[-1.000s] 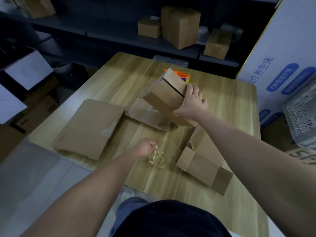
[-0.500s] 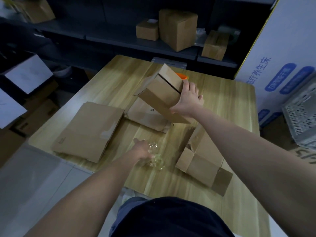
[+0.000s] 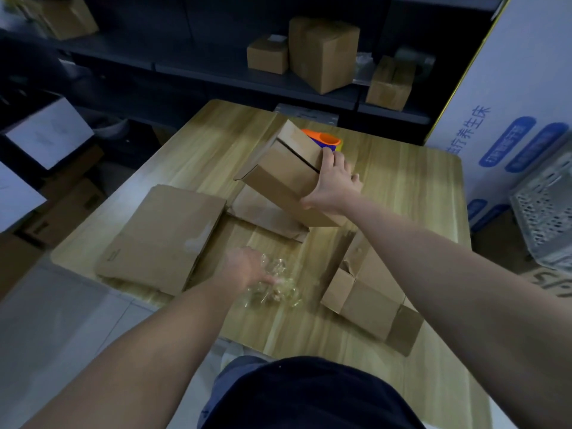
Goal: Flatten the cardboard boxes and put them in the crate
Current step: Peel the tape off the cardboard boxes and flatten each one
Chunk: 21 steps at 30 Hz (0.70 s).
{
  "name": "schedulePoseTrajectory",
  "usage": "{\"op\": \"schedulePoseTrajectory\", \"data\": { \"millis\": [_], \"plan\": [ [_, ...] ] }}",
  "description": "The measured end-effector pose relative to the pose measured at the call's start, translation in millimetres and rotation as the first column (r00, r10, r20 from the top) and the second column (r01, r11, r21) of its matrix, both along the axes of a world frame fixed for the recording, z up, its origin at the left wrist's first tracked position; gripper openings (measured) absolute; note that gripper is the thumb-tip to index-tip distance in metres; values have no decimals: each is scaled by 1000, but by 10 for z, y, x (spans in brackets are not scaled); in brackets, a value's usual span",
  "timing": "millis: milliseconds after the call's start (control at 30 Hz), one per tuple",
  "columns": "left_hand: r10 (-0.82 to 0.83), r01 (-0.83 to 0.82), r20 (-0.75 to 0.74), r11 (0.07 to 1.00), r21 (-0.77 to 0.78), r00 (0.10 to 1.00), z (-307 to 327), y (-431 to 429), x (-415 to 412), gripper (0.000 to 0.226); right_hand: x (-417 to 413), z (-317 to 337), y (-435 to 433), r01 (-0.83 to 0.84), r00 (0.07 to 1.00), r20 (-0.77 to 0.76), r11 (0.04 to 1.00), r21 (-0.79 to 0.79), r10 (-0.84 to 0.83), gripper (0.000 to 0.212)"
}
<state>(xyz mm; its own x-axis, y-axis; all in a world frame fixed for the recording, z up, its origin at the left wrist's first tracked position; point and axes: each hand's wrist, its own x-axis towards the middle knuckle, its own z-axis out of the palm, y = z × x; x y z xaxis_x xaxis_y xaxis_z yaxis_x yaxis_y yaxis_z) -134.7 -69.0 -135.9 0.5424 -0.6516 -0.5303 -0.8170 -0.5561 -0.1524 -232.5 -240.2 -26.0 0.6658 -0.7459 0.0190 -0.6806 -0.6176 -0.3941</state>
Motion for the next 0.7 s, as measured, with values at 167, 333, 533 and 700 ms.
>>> {"op": "schedulePoseTrajectory", "data": {
  "millis": [167,333,533,700],
  "plan": [
    [140,-149,-281,989,-13,950,133,-104,134,57,74,-8,13,3,999,-42,1000,-5,-3,122],
    [122,-164,-346,982,-93,930,499,-271,369,16,174,-28,19,11,996,-87,1000,9,-10,122],
    [243,-324,-221,582,-746,945,798,-390,719,25,360,-107,22,18,988,-151,1000,4,-18,123],
    [51,-508,-517,295,-809,854,979,-568,829,40,504,-149,-24,-37,982,-187,999,15,39,119]
  ]
}}
